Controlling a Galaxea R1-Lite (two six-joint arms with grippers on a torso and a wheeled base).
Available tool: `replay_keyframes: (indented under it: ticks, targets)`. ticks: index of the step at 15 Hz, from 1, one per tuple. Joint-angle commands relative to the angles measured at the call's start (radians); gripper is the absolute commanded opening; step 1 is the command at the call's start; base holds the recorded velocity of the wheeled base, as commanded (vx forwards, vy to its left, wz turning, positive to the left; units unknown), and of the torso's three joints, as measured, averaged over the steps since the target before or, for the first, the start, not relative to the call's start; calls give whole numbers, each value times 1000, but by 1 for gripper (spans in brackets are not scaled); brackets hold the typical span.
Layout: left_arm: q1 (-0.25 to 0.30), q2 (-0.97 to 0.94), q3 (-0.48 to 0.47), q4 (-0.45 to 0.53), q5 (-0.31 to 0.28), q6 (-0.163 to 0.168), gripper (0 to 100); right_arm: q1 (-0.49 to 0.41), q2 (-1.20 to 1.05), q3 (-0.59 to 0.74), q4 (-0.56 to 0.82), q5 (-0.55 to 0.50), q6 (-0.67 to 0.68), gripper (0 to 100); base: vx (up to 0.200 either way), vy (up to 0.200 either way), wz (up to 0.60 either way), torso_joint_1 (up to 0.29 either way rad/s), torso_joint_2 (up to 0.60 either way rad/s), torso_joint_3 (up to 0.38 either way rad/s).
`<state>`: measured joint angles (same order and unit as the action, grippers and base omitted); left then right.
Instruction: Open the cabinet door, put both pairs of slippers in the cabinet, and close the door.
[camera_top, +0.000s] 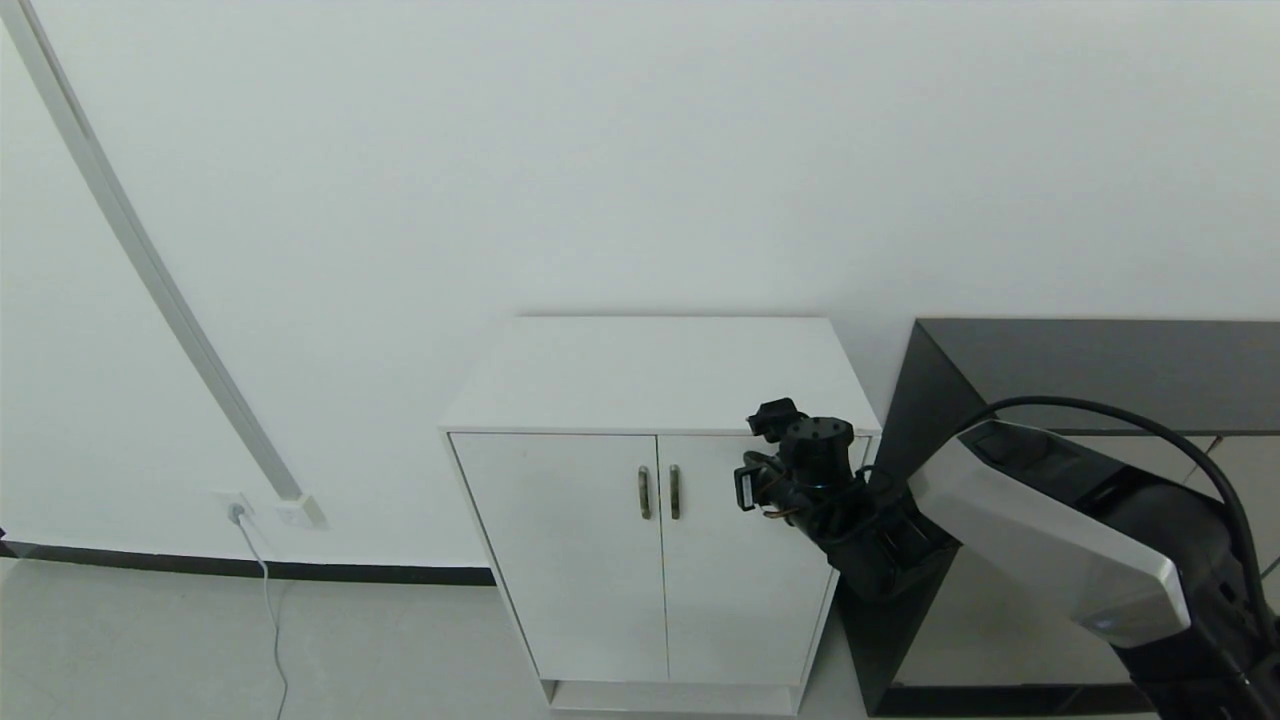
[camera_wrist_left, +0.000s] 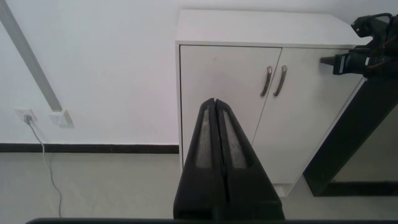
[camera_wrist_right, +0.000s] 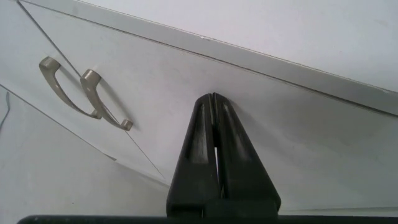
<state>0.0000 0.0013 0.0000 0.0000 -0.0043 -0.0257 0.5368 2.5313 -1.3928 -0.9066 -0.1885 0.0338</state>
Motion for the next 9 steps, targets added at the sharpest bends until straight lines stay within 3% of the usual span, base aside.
replay_keyframes:
  ticks: [1, 6, 9]
  targets:
    - [0, 0, 0, -2, 0, 0, 0, 0, 4, -5, -2, 0, 0, 0, 0, 0, 0, 0, 0, 0]
    - [0, 0, 0, -2, 0, 0, 0, 6, -6, 18, -9, -6, 1, 0, 0, 0, 0, 0, 0, 0]
    - [0, 0, 0, -2, -2, 1, 0, 17, -72, 123, -52, -9, 1, 0, 0, 0, 0, 0, 0, 0]
